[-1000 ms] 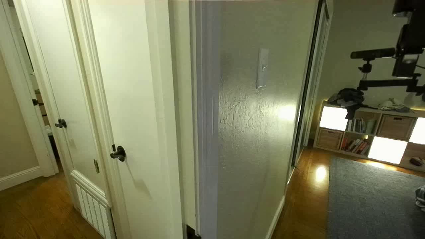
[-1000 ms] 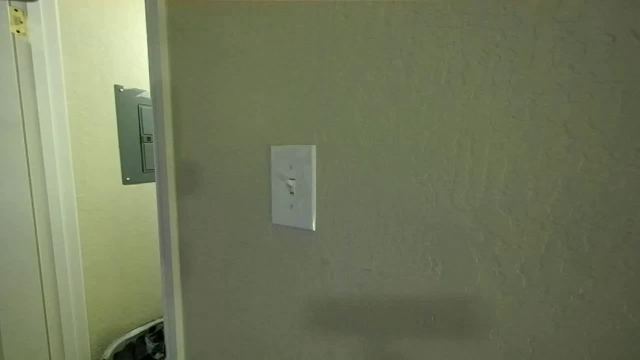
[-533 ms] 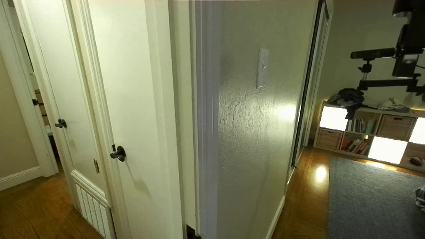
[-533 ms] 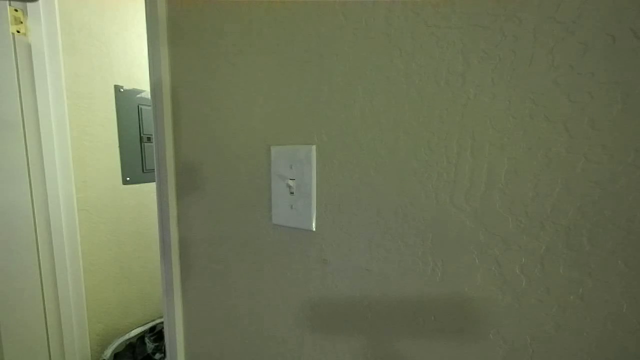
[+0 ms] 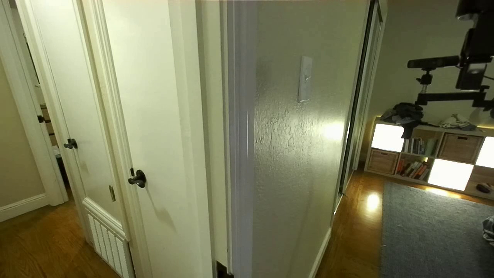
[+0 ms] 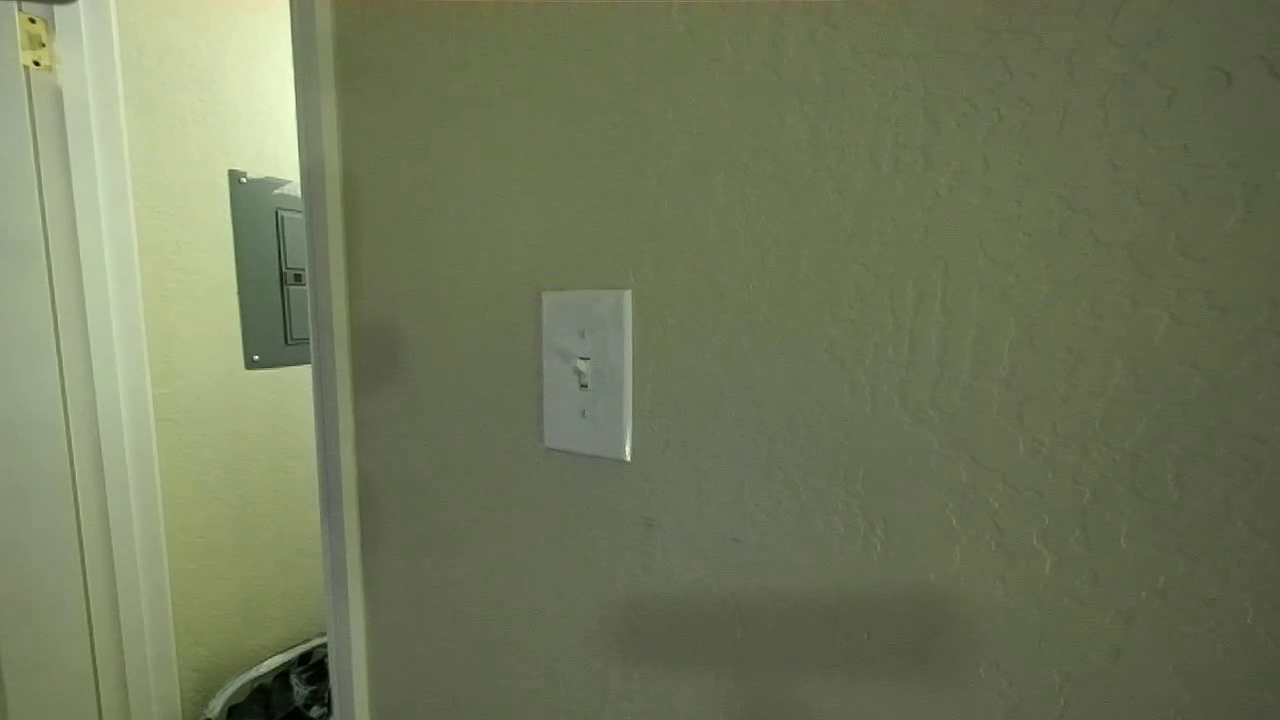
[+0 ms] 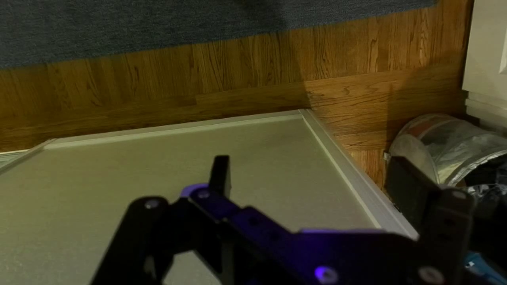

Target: Turn off the light switch

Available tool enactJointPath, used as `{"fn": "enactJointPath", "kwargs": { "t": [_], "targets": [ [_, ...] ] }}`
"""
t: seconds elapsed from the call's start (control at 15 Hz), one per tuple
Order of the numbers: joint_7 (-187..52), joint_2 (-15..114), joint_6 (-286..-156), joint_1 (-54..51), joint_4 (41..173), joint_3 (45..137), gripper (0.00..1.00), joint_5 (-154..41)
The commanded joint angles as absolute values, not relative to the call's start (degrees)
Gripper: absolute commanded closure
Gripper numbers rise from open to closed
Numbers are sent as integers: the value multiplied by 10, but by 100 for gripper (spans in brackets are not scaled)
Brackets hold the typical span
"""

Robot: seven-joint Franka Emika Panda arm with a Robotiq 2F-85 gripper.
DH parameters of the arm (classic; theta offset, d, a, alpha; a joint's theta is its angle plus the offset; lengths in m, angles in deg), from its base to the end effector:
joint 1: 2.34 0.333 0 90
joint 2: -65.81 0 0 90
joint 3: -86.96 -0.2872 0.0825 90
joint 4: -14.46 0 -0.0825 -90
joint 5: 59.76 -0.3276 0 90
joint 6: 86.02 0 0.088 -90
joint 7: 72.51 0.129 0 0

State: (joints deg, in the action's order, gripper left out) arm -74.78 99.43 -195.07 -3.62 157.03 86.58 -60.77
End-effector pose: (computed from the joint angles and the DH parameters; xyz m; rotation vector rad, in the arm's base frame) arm 0.3345 -0.0035 0.4606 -3.1285 -0.0267 -0.0033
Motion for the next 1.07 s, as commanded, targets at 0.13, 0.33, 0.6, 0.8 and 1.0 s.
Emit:
{"fn": "enactJointPath", "kwargs": {
  "t": [0.13, 0.33, 0.6, 0.8, 1.0],
  "targets": [
    [-745, 994, -1949, -31, 1569, 870, 0, -605],
    [-751, 982, -1955, -32, 1562, 872, 0, -603],
    [-759, 931, -1974, -39, 1525, 877, 0, -587],
    [-774, 882, -2007, -42, 1488, 885, 0, -576],
    [-784, 821, -2049, -46, 1445, 894, 0, -561]
  ]
}}
